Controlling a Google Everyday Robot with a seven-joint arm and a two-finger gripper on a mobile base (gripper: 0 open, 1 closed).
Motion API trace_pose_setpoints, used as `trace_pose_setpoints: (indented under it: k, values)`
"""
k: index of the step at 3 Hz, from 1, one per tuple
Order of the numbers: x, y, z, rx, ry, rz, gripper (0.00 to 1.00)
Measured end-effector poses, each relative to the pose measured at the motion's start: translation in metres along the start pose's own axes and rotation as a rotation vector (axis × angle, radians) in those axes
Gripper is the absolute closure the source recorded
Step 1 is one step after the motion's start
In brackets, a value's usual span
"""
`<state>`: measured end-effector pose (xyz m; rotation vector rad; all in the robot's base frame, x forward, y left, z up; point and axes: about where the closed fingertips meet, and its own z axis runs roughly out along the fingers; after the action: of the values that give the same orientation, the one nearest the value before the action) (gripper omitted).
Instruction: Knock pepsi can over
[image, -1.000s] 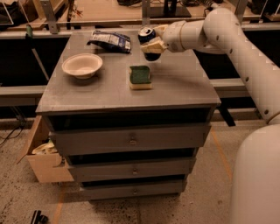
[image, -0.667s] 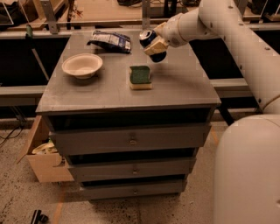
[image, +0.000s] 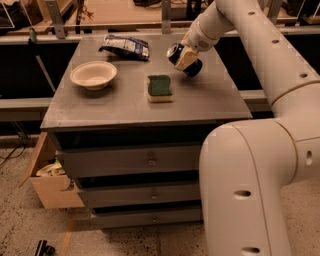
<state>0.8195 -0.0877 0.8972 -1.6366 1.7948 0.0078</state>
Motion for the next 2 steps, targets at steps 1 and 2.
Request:
trace_pose_setpoints:
  k: [1,2]
  values:
    - [0.007,0.015,0.01,-0.088,0.056,-0.012,0.84]
    - [0.01,0.029,0.021,-0.156,0.038,0.02,0.61]
